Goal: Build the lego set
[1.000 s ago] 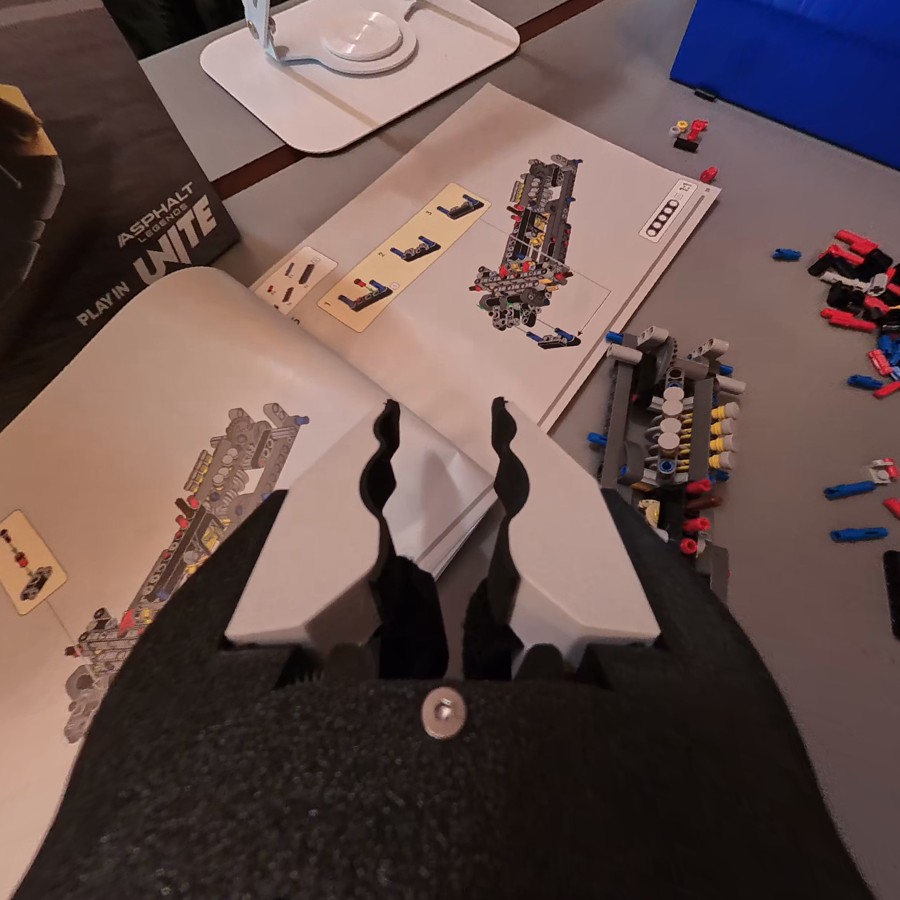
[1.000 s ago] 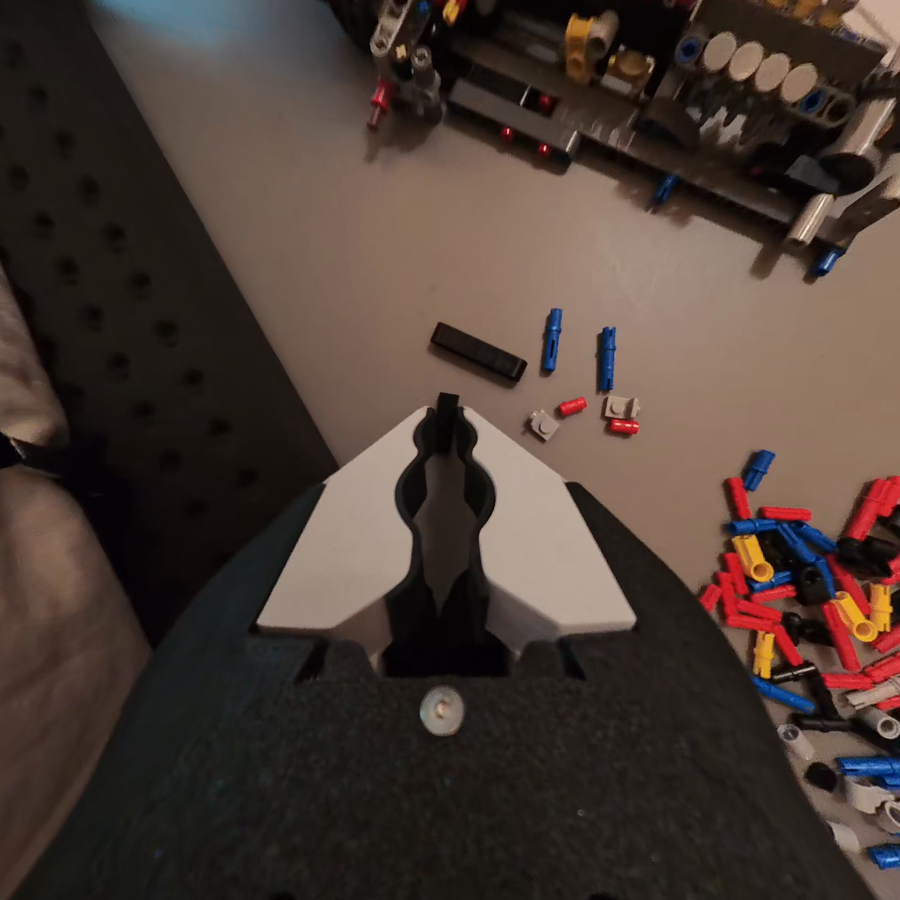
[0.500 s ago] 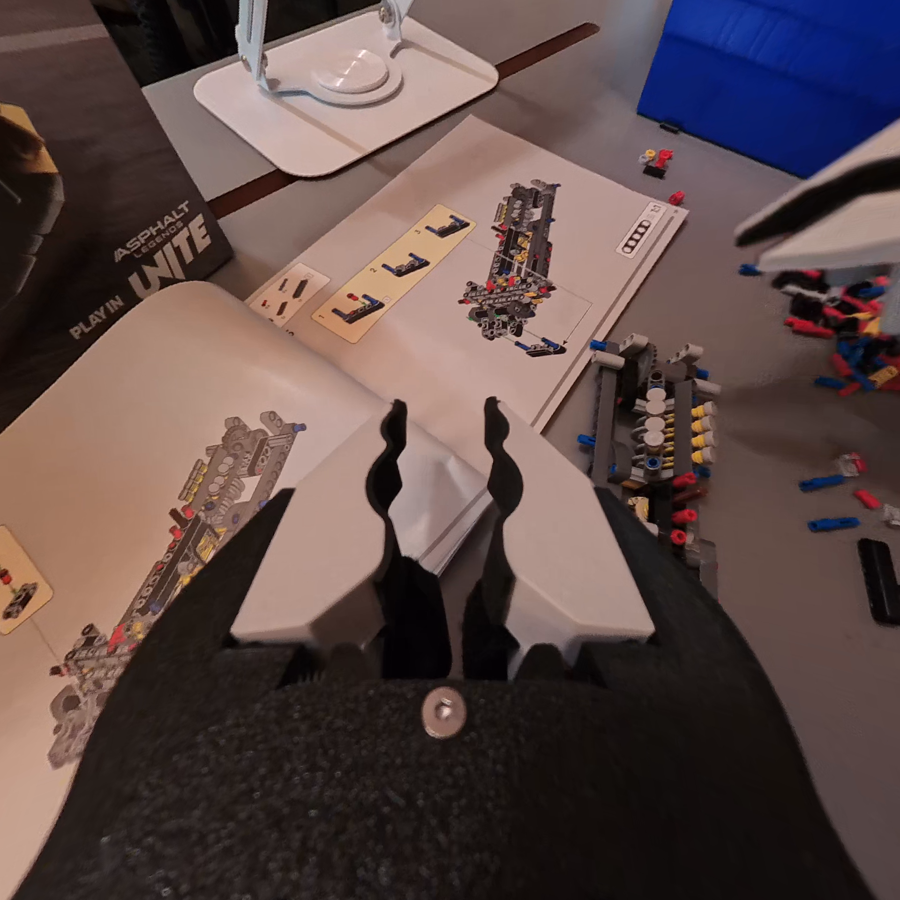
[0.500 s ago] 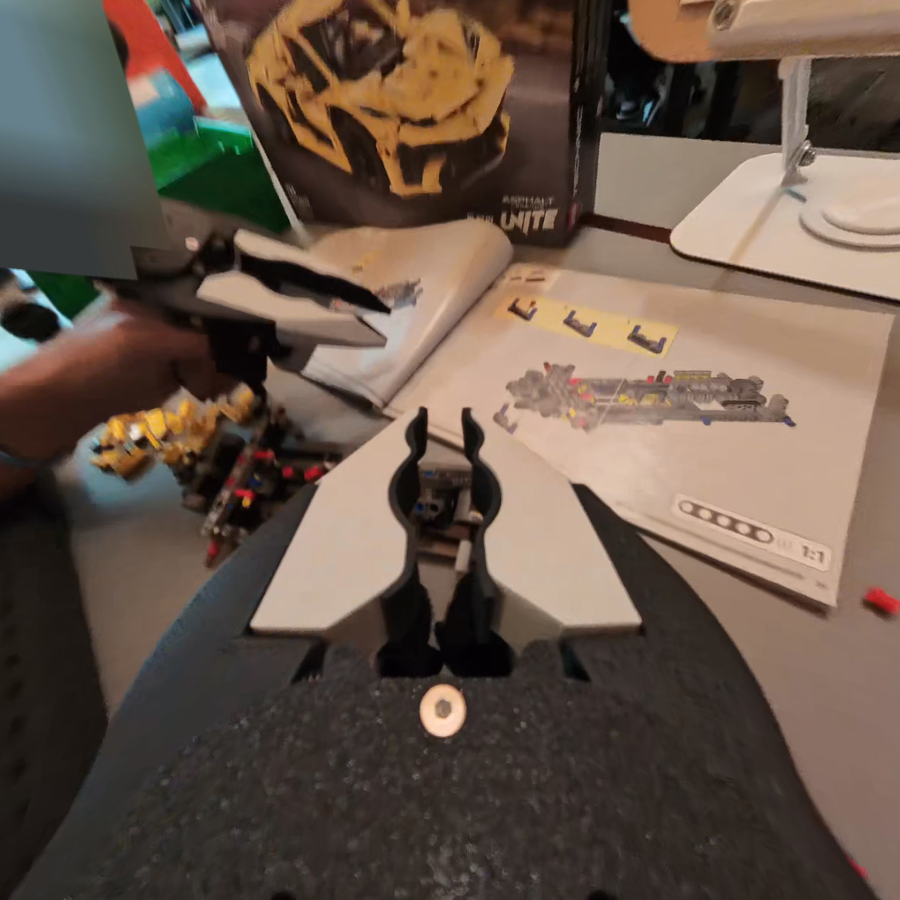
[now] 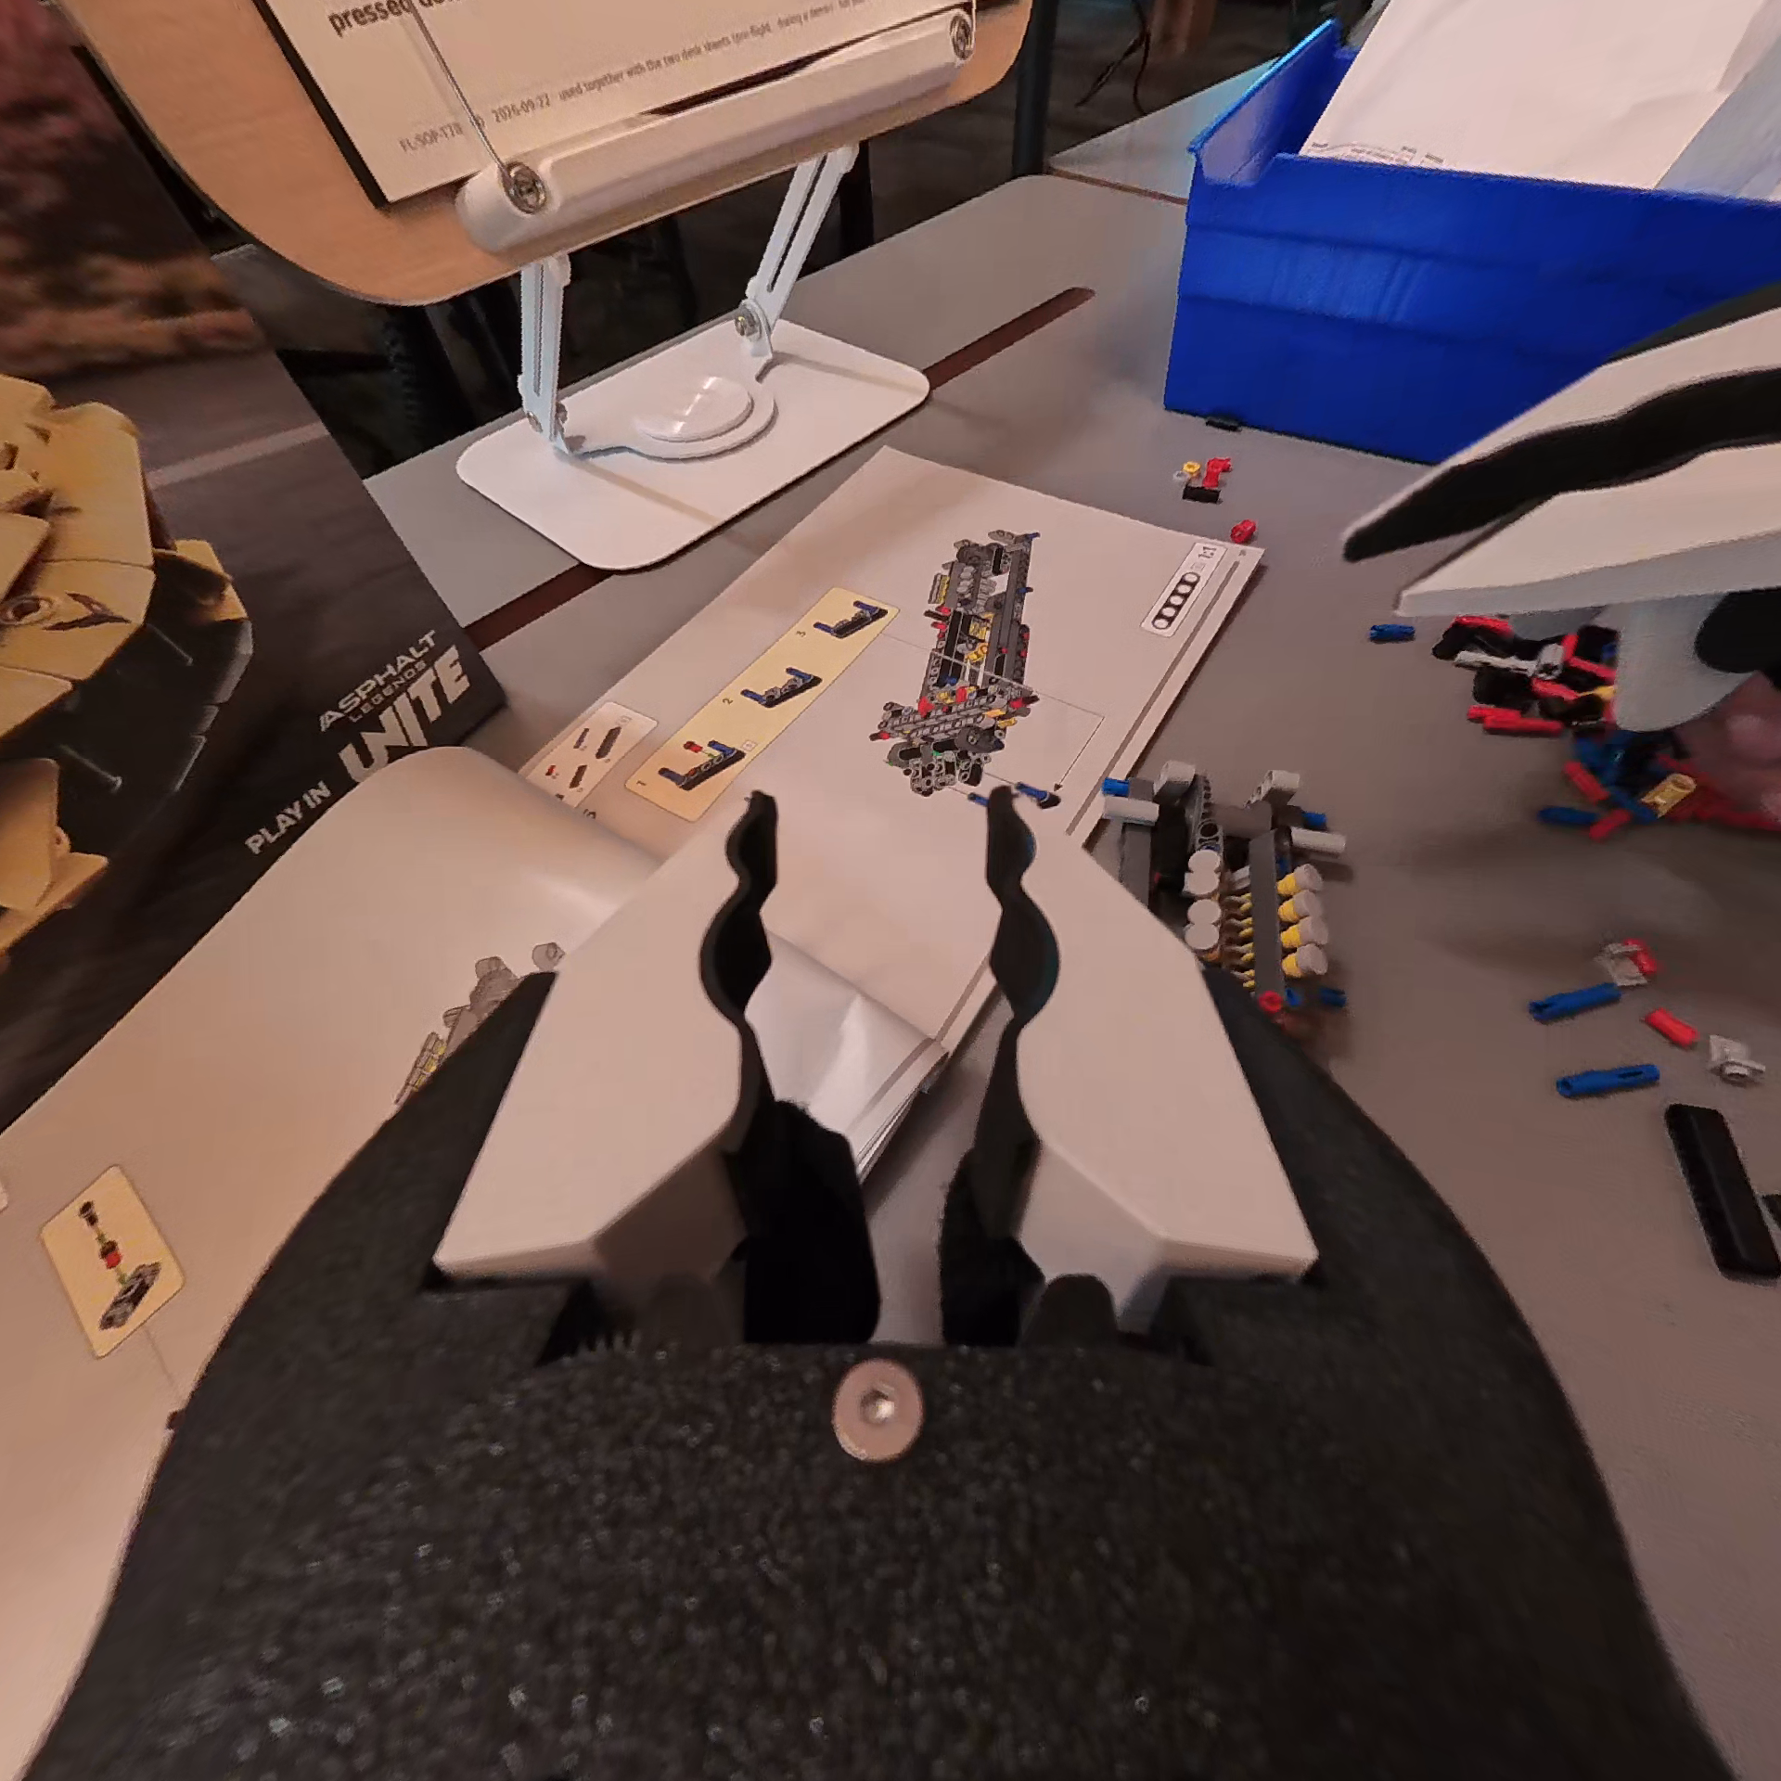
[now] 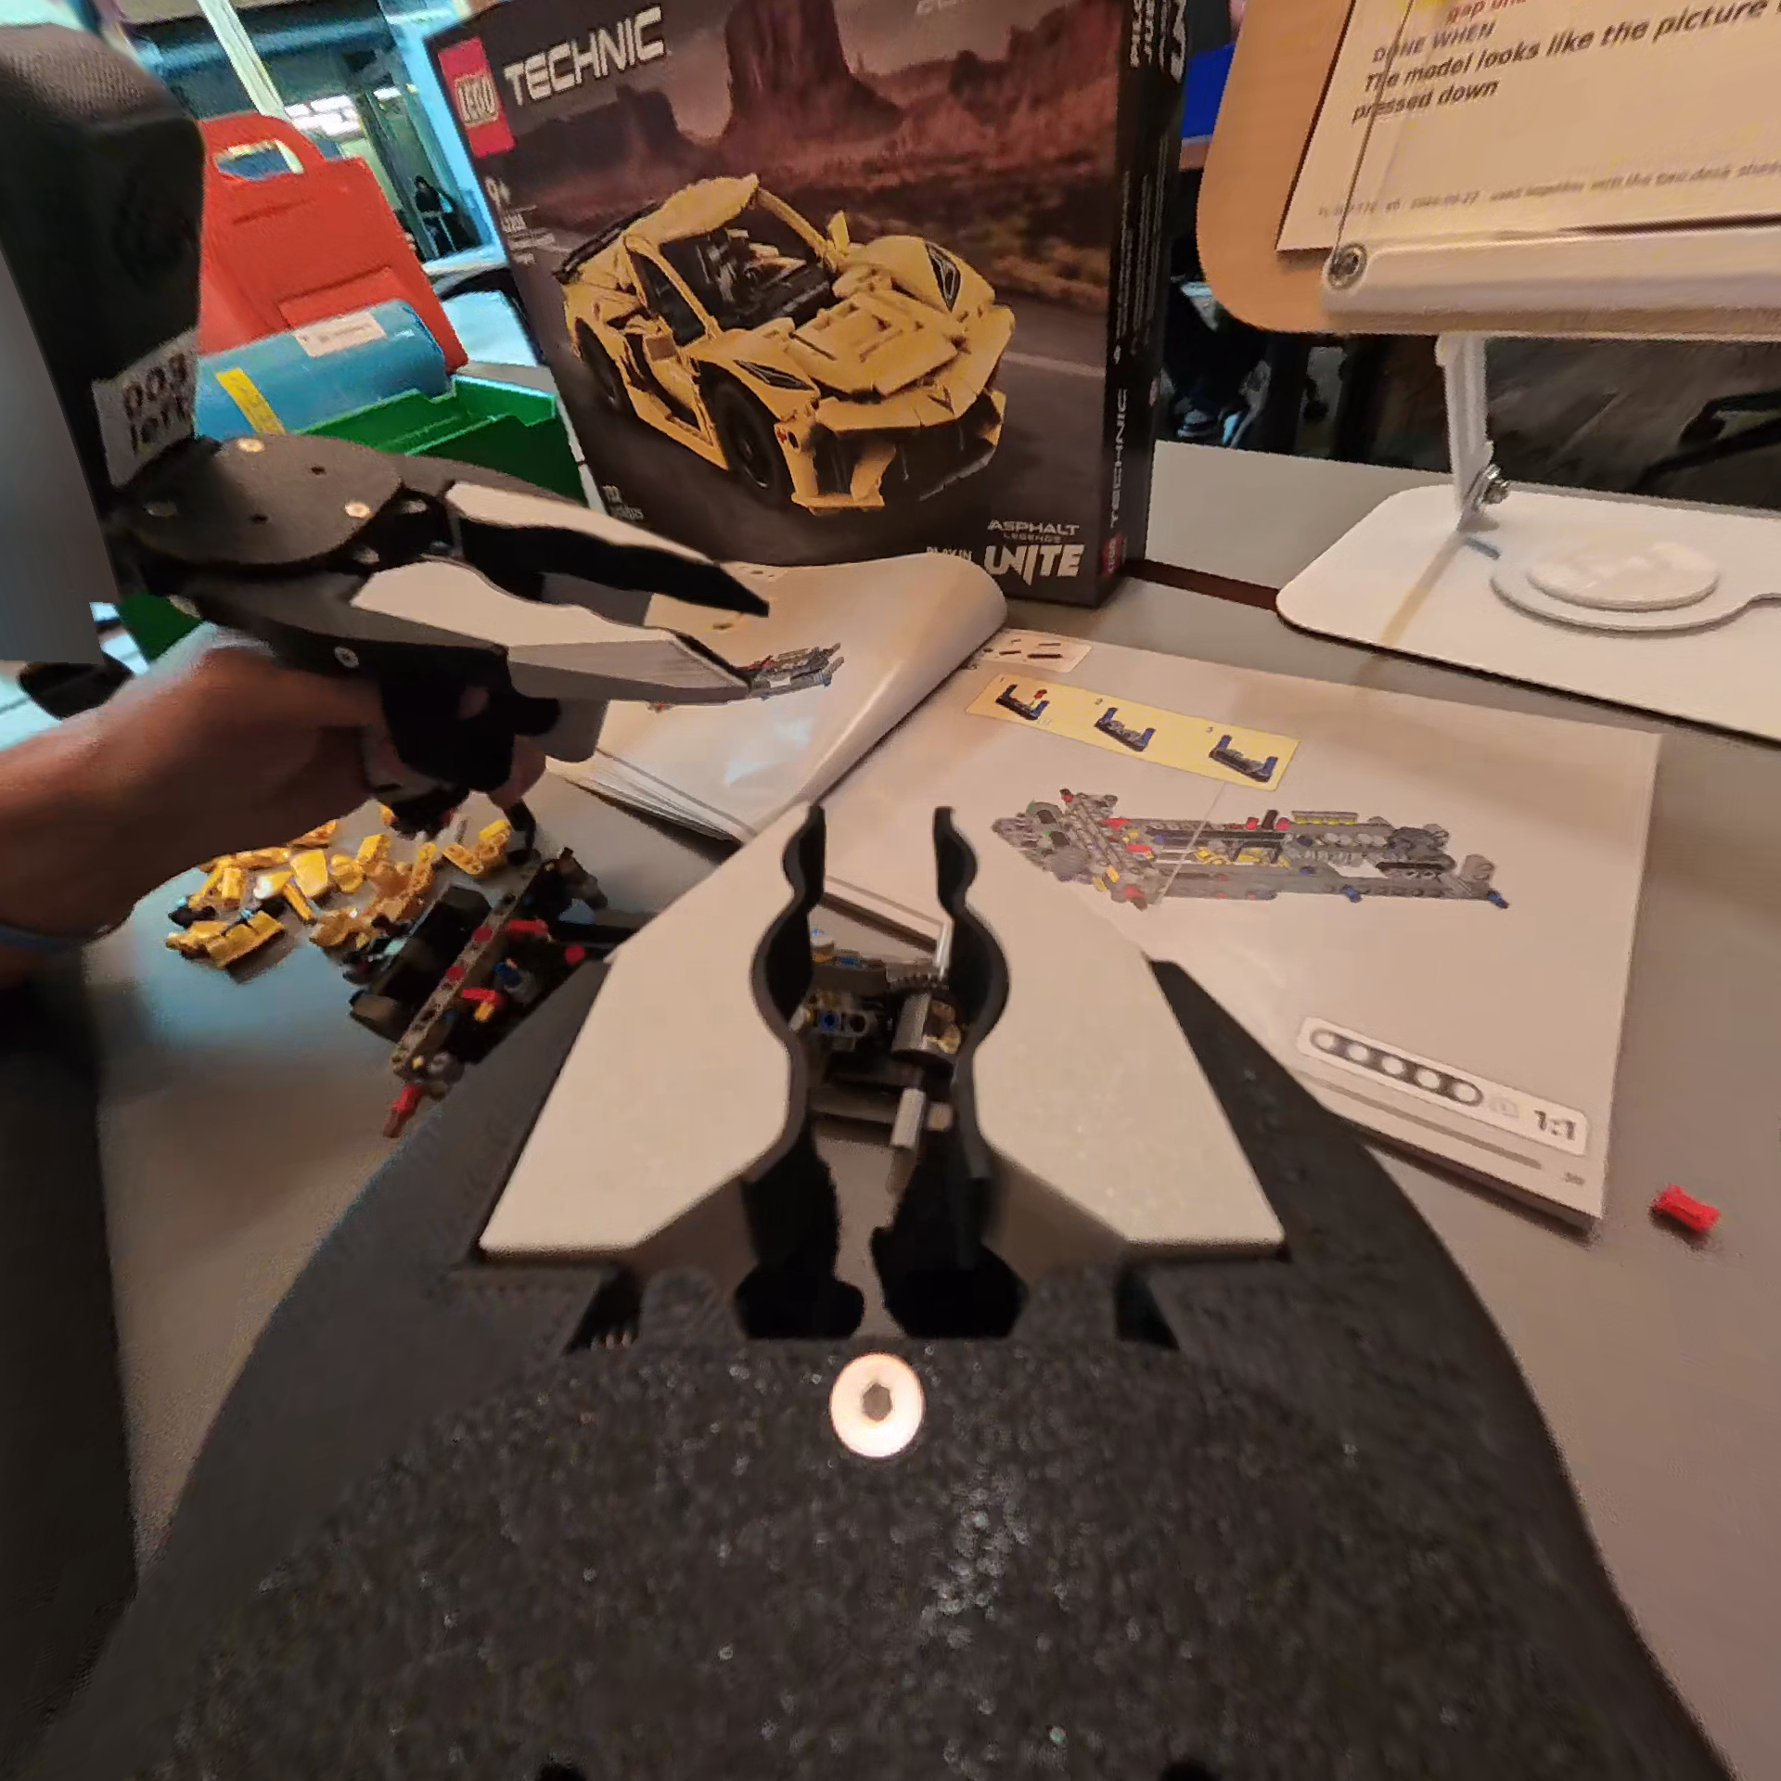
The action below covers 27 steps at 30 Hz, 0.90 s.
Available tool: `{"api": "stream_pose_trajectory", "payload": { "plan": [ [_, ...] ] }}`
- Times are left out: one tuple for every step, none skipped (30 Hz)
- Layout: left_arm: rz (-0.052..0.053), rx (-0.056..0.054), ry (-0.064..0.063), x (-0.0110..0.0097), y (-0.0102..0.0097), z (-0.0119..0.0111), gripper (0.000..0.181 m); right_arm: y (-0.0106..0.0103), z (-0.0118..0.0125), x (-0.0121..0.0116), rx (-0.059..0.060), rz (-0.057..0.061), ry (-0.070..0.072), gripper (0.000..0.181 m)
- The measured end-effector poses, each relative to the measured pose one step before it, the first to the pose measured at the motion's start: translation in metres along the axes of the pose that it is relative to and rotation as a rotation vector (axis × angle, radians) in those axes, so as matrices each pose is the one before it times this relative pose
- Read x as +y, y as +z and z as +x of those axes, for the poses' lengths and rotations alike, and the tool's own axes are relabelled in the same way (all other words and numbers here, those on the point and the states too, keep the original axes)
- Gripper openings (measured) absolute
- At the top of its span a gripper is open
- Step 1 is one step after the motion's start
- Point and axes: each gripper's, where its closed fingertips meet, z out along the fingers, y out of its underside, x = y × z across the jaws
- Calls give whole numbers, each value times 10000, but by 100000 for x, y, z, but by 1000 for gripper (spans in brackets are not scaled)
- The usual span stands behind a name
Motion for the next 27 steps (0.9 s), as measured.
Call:
{"api": "stream_pose_trajectory", "payload": {
  "plan": [
    [-9,-81,43,5,17,-21,43,-287,-237,437,-3,-232,-98,20],
    [18,-85,24,-38,0,-27,45,-205,-593,937,-276,-476,-8,17],
    [57,-45,31,-105,-43,8,47,-89,-1340,1335,-733,-690,125,15],
    [34,-87,32,-85,-55,-62,51,104,-1873,1269,-998,-645,68,18],
    [8,-115,57,-28,-76,-109,53,178,-1864,1021,-832,-472,-127,27],
    [46,-153,115,-50,-63,-153,57,185,-1830,1278,-656,-539,-413,29],
    [68,-257,162,-56,-76,-313,60,227,-1652,1712,-490,-792,-567,28],
    [110,-312,190,-70,-100,-394,60,180,-586,1716,151,-809,-422,26],
    [155,-333,164,-87,-124,-463,59,57,-130,1184,395,-481,-363,25],
    [151,-332,101,-79,-123,-524,57,-84,-543,475,61,-126,-249,23],
    [71,-179,59,-8,-97,-377,55,-111,-643,186,-132,-81,-138,21],
    [-118,29,-113,169,-52,-132,52,-52,-561,442,-184,-359,-141,21],
    [-165,202,-331,167,2,74,54,-85,-387,614,-120,-512,-147,21],
    [-46,330,-464,7,-19,243,55,-124,-171,448,-18,-363,-111,21],
    [36,291,-482,-89,-49,158,54,-146,192,251,168,-219,-120,22],
    [16,216,-395,-52,-52,52,53,-117,382,186,279,-161,-153,23],
    [-39,188,-281,15,-35,16,51,-27,247,89,188,-89,-167,23],
    [-9,151,-209,-39,-43,-18,50,100,181,47,125,-62,-125,23],
    [52,98,-178,-127,-93,-93,48,180,200,132,112,-136,-85,23],
    [49,68,-187,-102,-87,-128,45,251,94,155,26,-135,-37,24],
    [-1,88,-212,-29,-80,-139,43,287,57,148,-23,-122,8,23],
    [-26,90,-239,14,-39,-132,42,258,-120,118,-141,-103,35,20],
    [-24,99,-252,8,-45,-142,42,57,-117,-221,-127,123,50,15],
    [-5,99,-243,-17,-34,-128,42,34,-80,11,-92,-17,54,13],
    [3,90,-231,-21,-40,-132,42,-6,34,35,-5,-29,41,12],
    [-17,101,-222,4,-36,-102,41,-28,58,40,56,-41,24,8],
    [-26,119,-211,19,-27,-55,40,11,3,-20,33,-14,17,7]
  ]
}}
